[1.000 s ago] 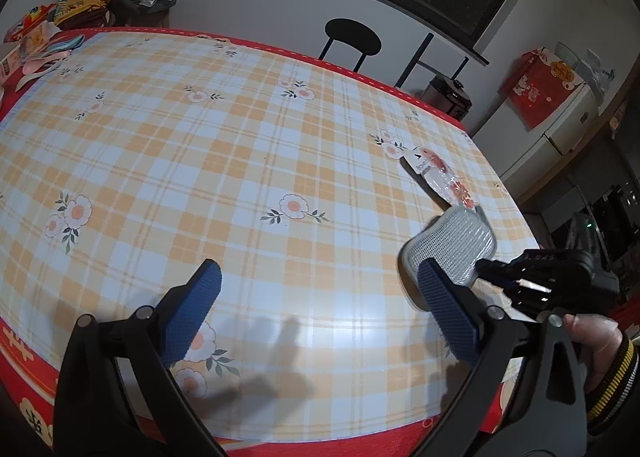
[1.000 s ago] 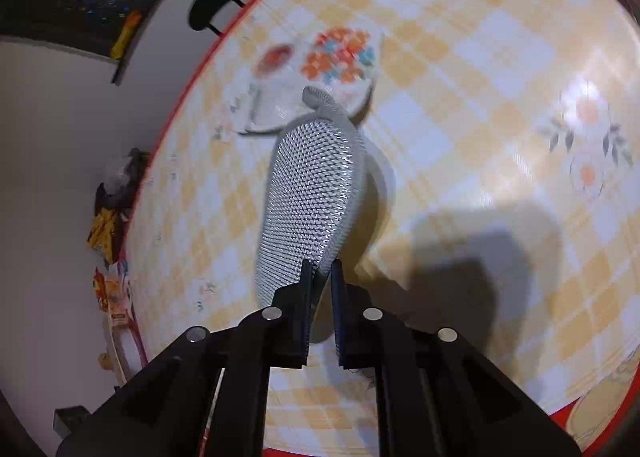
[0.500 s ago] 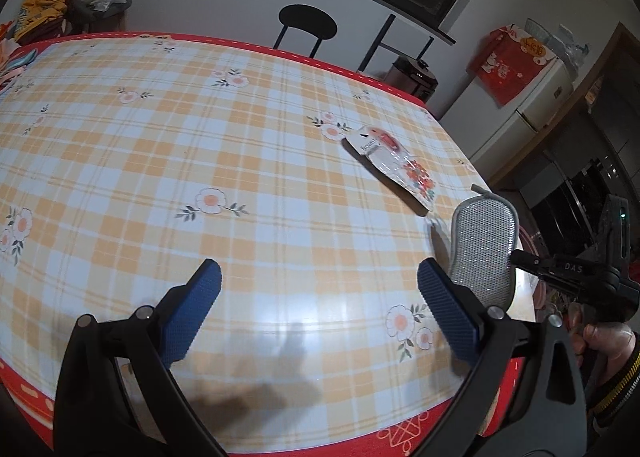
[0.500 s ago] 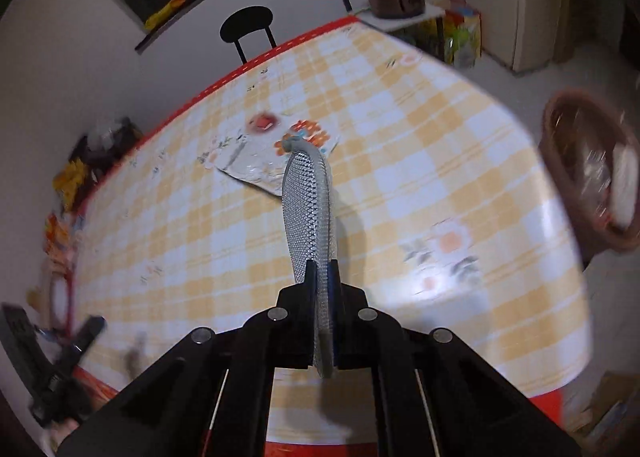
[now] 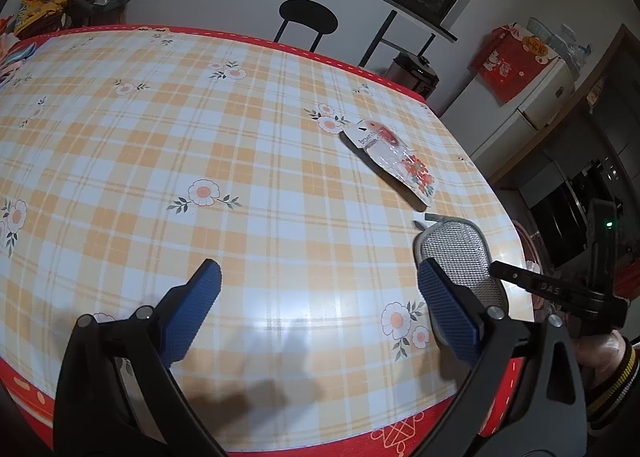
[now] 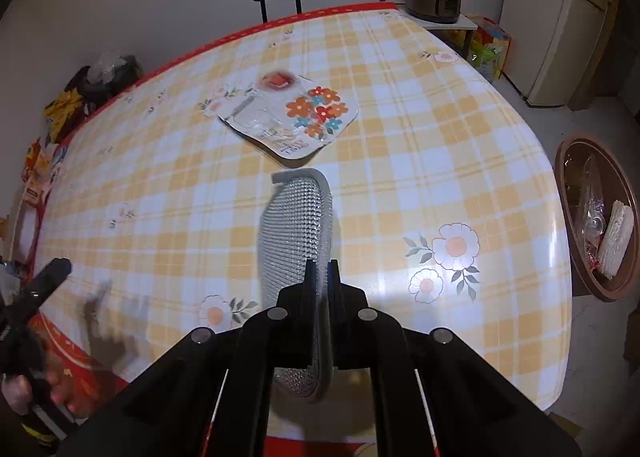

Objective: Collect trash
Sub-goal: 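Grasp the clear Brown hook blister pack with the left gripper while the right gripper holds the pad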

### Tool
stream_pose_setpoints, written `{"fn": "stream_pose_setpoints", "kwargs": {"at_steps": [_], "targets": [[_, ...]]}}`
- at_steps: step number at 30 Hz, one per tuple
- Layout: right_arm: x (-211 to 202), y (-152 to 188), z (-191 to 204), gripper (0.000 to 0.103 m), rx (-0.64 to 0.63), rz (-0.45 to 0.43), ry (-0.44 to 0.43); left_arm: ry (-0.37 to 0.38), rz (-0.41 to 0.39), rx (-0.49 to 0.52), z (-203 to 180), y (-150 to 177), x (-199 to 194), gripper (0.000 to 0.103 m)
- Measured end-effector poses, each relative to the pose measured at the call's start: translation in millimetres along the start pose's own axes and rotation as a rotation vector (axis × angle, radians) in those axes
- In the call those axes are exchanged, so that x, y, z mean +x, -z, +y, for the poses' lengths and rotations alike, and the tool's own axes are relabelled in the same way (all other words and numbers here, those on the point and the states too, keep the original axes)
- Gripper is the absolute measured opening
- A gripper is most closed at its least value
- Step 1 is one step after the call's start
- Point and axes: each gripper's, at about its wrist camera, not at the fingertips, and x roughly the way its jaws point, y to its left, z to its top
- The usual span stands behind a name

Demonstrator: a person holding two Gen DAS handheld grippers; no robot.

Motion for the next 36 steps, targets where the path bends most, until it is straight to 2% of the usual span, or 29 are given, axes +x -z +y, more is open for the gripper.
{"fn": "stream_pose_setpoints", "kwargs": {"at_steps": [3, 4, 5, 6, 7, 9, 13, 18, 21, 22, 26, 32, 34, 36], "targets": [[12, -1, -3, 0.012, 0.006, 0.023, 0.03, -0.002, -0.004, -0.003, 4, 0, 0, 0.097], [15, -1, -1, 0.031, -0.002, 0.031, 0.043, -0.004, -0.005, -0.006, 6, 0, -1, 0.097], [16, -1, 1, 0.069, -0.011, 0.035, 0.058, -0.004, -0.006, -0.01, 8, -1, -1, 0.097], [18, -1, 4, 0.082, -0.02, 0.034, 0.07, -0.004, -0.005, -0.013, 10, -1, -1, 0.097], [19, -1, 8, 0.09, -0.033, 0.024, 0.066, -0.007, -0.004, -0.017, 12, -1, -1, 0.097], [25, -1, 19, 0.093, -0.072, 0.031, 0.065, -0.01, -0.004, -0.024, 16, -1, 0, 0.097], [47, 0, 40, 0.097, -0.16, 0.06, 0.135, -0.018, -0.003, -0.026, 20, -3, 0, 0.097], [69, 0, 44, 0.097, -0.173, 0.105, 0.196, -0.035, 0.005, -0.034, 24, -3, 2, 0.097], [74, 3, 37, 0.095, -0.15, 0.133, 0.171, -0.041, 0.015, -0.048, 25, -4, 5, 0.097], [73, 4, 35, 0.086, -0.144, 0.133, 0.152, -0.04, 0.02, -0.053, 24, -5, 7, 0.097], [61, 2, 20, 0.085, -0.101, 0.114, 0.05, -0.007, 0.041, -0.077, 14, -14, 20, 0.097], [29, -11, -16, 0.085, -0.043, 0.032, -0.002, 0.078, 0.069, -0.103, -23, -38, 55, 0.094], [19, -14, -27, 0.086, -0.023, 0.011, -0.009, 0.104, 0.081, -0.105, -42, -49, 75, 0.085], [12, -16, -38, 0.086, -0.003, -0.011, -0.014, 0.119, 0.104, -0.111, -60, -57, 100, 0.081]]}}
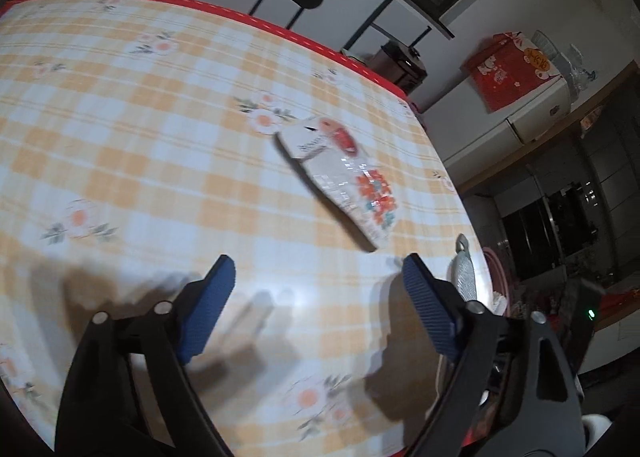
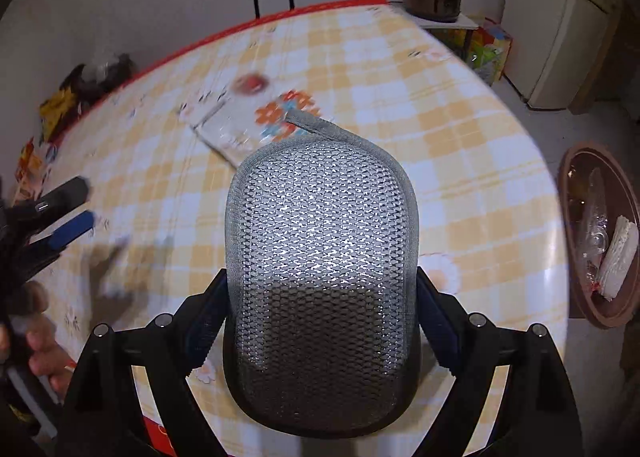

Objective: Collect trash
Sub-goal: 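Grasp the clear Brown hook blister pack with the left gripper while the right gripper holds the pad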

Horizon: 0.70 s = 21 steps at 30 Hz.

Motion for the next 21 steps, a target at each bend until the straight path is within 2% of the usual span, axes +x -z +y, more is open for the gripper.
{"fn": "stream_pose_setpoints", "kwargs": {"at_steps": [4, 8, 13, 21], "targets": [[-14, -9, -29, 0.086, 0.052, -0.037, -0.014, 0.008, 0.028, -0.063, -21, -14, 46, 0.072], [-24, -12, -51, 0.086, 0.082, -0.067, -0.021, -0.061, 0.015, -0.163, -25, -24, 83, 0.068], [-34, -12, -77, 0.086, 0.097, -0.086, -0.011, -0.124, -0.04, -0.236, -26, -33, 105, 0.068], [-35, -5, -102, 0.086, 0.128, -0.075, -0.009, -0.244, -0.103, -0.193, -44, -36, 118, 0.06]]}}
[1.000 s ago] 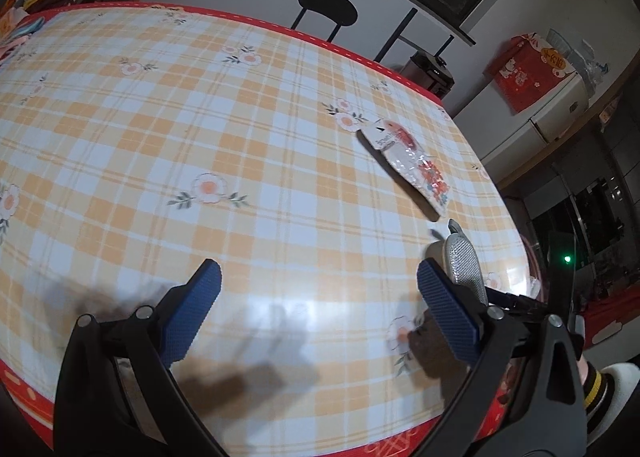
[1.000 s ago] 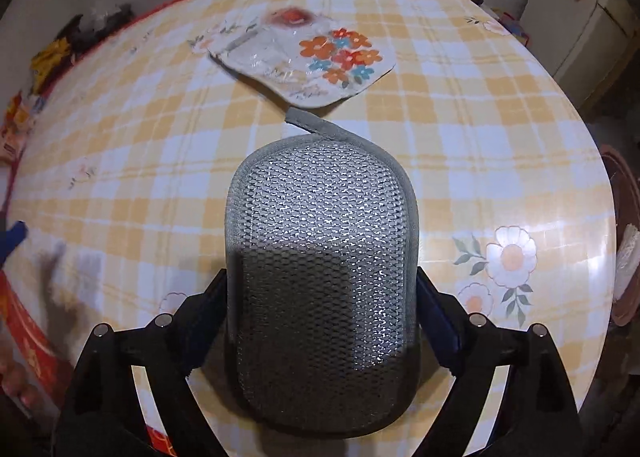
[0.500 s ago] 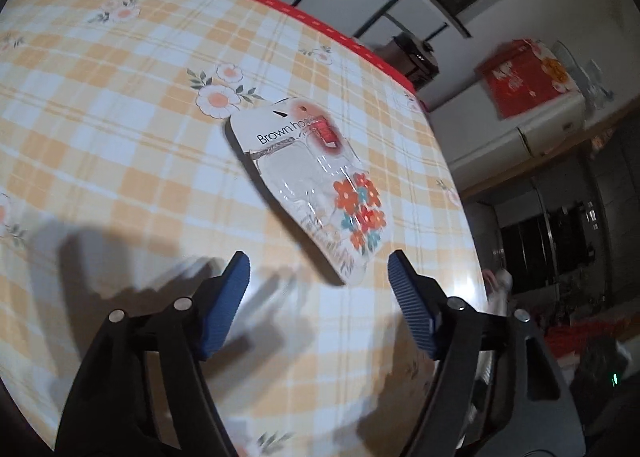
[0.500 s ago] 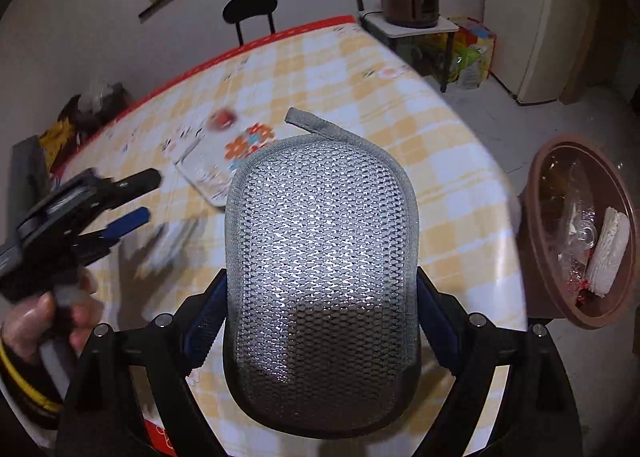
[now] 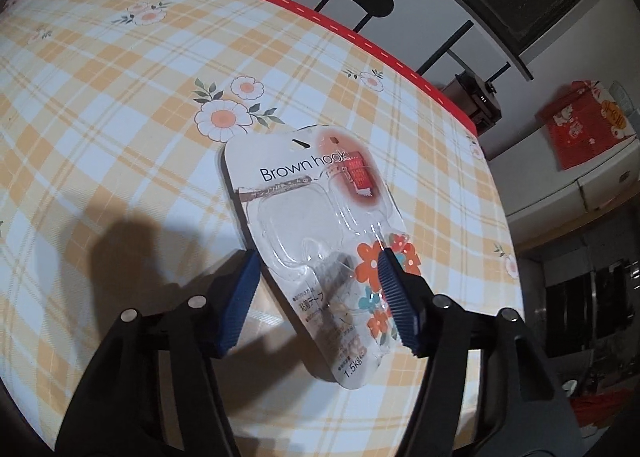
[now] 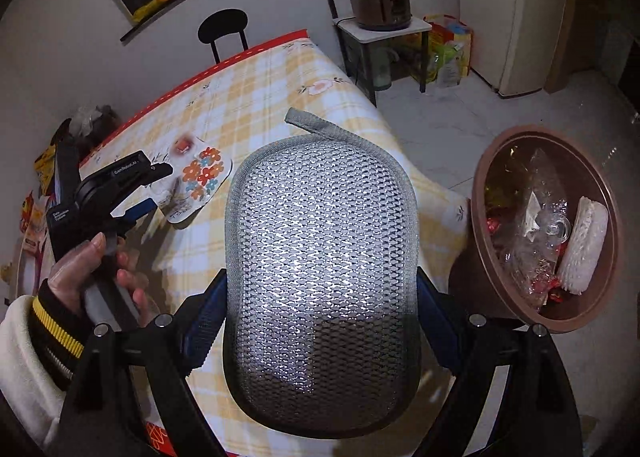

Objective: Collect trash
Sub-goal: 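Grasp the clear Brown hook blister pack with the left gripper while the right gripper holds the pad, then lift the blister pack and mesh pad and carry both toward the bin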

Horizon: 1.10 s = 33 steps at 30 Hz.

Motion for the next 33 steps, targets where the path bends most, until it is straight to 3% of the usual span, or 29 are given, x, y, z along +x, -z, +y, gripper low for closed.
{"fn": "stream_pose_setpoints", "kwargs": {"at_steps": [6, 15, 23, 33], "targets": [[-7, 2, -9, 0.086, 0.016, -0.01, -0.003, -0.093, -0.042, 0.063, -8, 8, 0, 0.047], [-25, 9, -14, 0.086, 0.06, -0.042, -0.011, -0.013, -0.035, 0.077, 15, 13, -27, 0.041], [-41, 19, -2, 0.086, 0.07, -0.068, -0.024, 0.052, -0.061, 0.144, 53, 25, -87, 0.041], [-53, 39, 32, 0.086, 0.08, -0.098, -0.046, 0.113, -0.069, 0.154, 102, 41, -150, 0.041]]}}
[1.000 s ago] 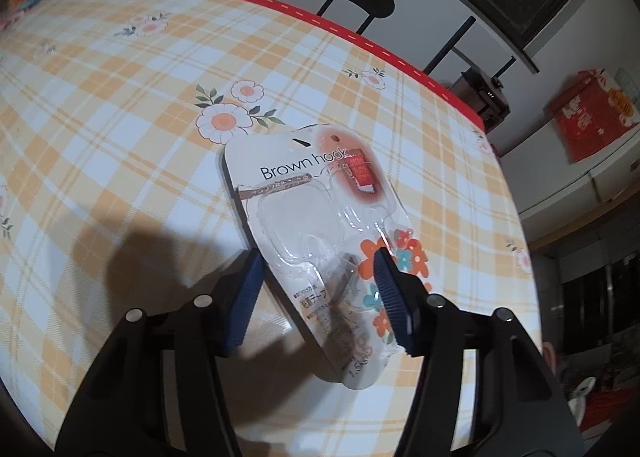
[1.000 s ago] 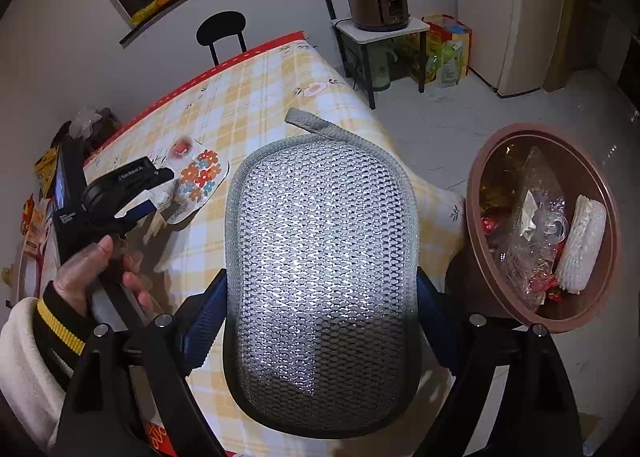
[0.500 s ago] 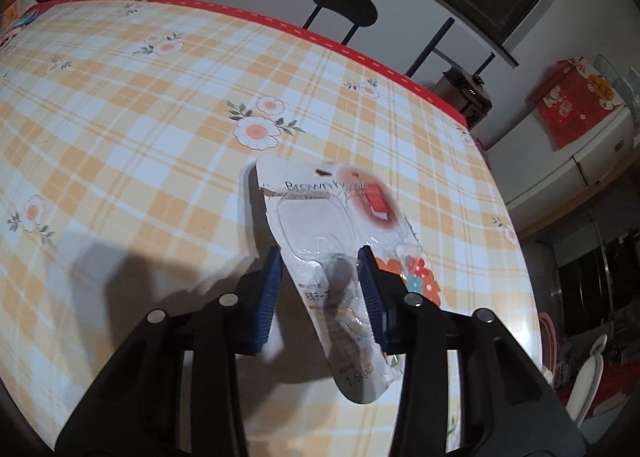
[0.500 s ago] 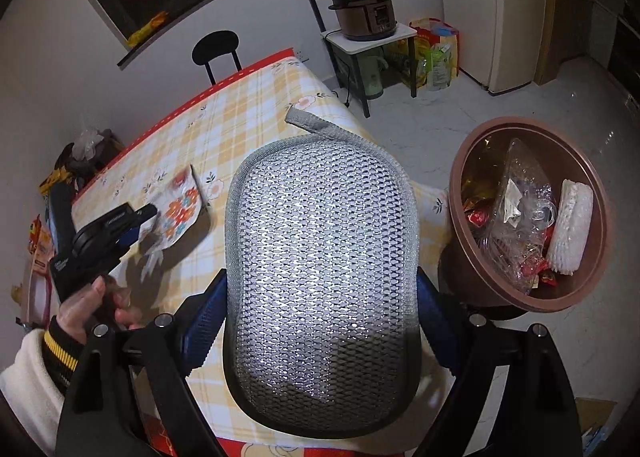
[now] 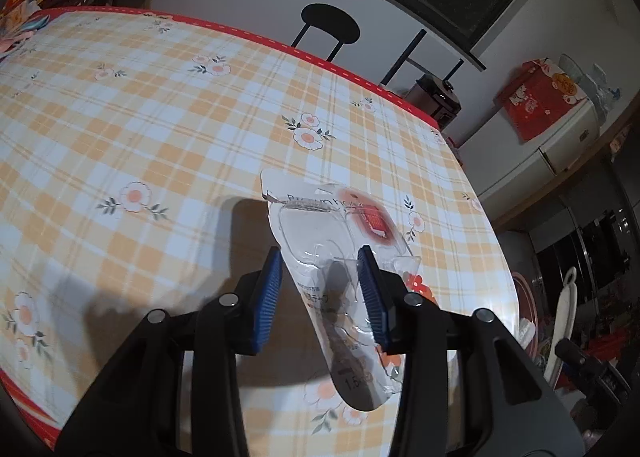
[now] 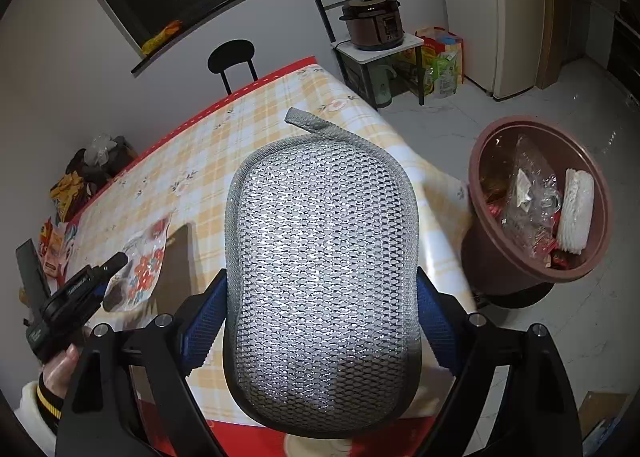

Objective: Collect trash
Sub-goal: 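Lift the blister pack and mesh pad and carry both toward the bin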

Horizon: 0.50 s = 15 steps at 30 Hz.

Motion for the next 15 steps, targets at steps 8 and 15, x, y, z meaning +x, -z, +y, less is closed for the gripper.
{"fn": "stream_pose_setpoints", "kwargs": {"at_steps": [8, 15], "targets": [[-3, 15, 34, 0.086, -0.013, -0.002, -0.061, 0.052, -0.012, 0.023, 14, 6, -44, 0.037], [-3, 16, 30, 0.086, -0.026, 0.011, -0.093, 0.053, -0.018, -0.018, 14, 16, -53, 0.037]]}}
